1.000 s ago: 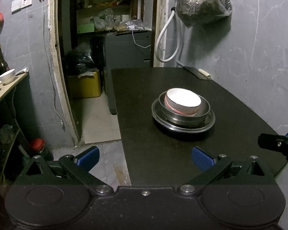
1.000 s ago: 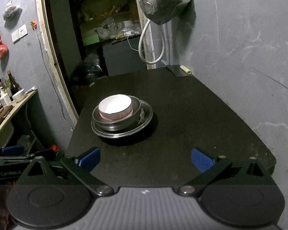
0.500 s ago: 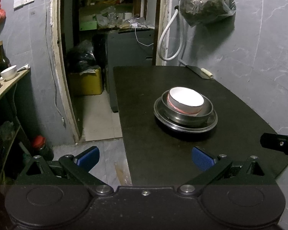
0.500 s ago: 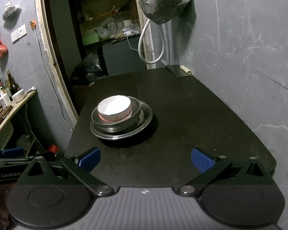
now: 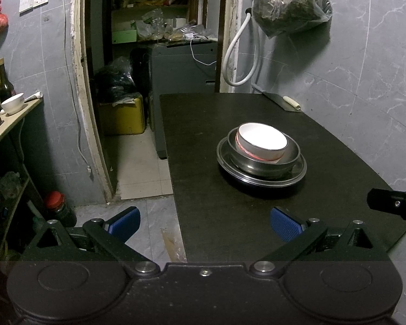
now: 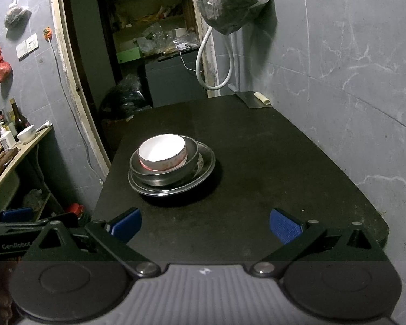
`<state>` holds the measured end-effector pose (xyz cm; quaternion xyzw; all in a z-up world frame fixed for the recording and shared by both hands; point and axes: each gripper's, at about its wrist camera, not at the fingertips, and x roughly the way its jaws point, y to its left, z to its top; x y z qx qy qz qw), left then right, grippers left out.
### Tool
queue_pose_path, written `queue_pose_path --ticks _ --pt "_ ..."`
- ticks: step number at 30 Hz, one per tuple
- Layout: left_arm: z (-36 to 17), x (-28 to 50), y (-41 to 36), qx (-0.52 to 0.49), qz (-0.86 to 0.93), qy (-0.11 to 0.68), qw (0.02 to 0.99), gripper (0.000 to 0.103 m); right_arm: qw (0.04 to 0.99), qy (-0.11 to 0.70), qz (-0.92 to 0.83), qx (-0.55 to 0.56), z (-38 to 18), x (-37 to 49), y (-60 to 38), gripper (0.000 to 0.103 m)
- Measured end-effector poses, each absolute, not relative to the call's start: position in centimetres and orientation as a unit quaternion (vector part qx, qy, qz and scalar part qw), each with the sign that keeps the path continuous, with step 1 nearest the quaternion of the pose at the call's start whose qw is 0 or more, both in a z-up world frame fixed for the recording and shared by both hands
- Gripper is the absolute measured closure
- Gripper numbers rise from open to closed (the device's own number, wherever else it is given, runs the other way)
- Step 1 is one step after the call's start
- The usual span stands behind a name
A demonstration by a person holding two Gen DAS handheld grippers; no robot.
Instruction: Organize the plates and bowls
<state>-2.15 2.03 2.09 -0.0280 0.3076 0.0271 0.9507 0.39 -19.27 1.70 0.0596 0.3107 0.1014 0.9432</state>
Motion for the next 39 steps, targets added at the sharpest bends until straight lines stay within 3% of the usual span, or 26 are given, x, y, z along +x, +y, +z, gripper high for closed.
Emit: queue_pose_path --ticks 39 --pt "1.48 -2.10 2.16 -0.029 0.025 0.311 0.950 0.001 0.943 0.314 0.098 0.057 1.63 0.36 -19.13 0.000"
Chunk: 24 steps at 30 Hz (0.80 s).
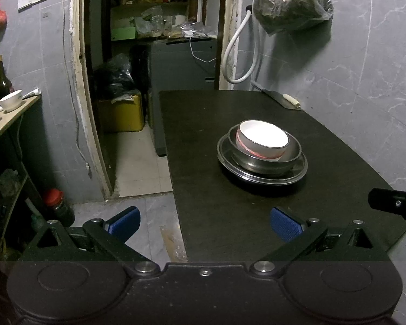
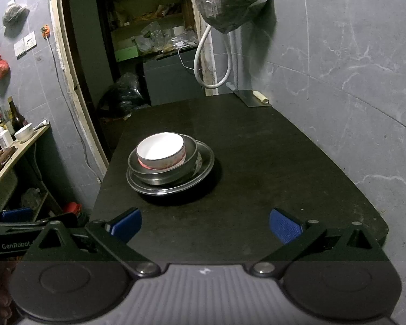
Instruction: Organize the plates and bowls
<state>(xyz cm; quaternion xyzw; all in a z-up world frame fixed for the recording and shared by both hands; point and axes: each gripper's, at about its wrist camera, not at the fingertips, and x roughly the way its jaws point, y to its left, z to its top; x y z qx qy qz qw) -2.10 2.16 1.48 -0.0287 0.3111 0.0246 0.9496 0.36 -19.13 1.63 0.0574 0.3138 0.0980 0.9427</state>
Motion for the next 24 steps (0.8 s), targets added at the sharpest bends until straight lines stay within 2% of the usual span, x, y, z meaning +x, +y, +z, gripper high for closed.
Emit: queue_pose_path --ticks 24 --pt "1.59 -1.94 1.39 -0.032 0.019 0.315 0.948 0.001 0.942 0.314 0.099 0.058 1.58 0.32 -19.40 0.000"
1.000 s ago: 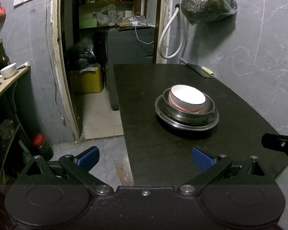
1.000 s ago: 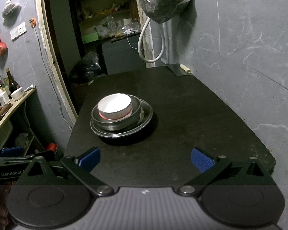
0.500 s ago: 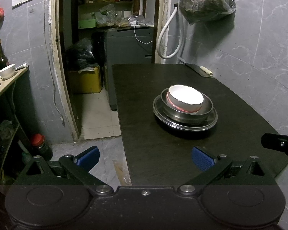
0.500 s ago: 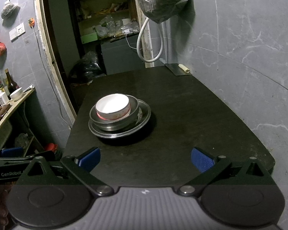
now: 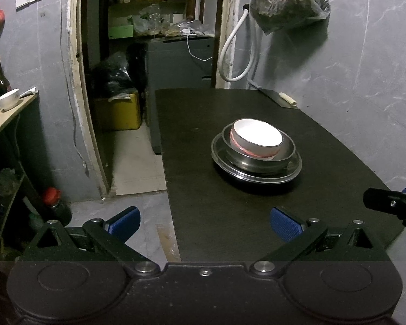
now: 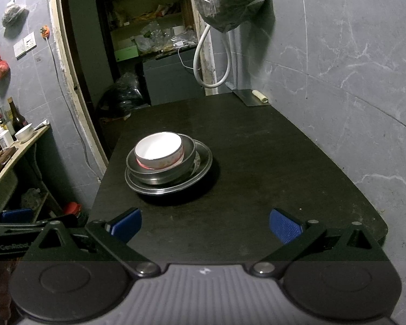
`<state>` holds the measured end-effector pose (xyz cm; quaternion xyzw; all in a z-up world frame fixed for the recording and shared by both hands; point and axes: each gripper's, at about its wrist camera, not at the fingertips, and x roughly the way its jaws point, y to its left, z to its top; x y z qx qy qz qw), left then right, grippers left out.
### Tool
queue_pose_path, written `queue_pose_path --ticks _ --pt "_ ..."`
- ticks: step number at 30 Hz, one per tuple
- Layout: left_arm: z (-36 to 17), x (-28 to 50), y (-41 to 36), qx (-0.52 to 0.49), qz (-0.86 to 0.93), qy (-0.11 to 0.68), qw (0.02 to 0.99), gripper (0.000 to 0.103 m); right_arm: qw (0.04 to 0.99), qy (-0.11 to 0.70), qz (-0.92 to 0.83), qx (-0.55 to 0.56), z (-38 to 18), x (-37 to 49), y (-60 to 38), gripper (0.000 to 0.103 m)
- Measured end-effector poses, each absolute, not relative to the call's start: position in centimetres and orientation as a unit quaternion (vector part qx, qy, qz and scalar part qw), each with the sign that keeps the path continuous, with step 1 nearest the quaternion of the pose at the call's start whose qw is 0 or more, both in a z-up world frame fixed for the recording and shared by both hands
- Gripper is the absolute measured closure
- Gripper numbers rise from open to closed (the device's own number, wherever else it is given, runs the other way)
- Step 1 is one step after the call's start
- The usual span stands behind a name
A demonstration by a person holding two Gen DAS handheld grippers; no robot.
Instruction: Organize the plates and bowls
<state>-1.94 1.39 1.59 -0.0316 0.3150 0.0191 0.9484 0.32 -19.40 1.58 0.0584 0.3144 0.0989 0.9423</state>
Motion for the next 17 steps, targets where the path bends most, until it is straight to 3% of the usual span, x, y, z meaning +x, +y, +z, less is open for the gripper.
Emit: queue_pose_path --ticks 17 --pt "1.53 -1.83 1.23 -0.030 0.014 0.319 0.947 0.001 0.942 0.316 0.098 0.059 1.60 0.29 -19.69 0.000"
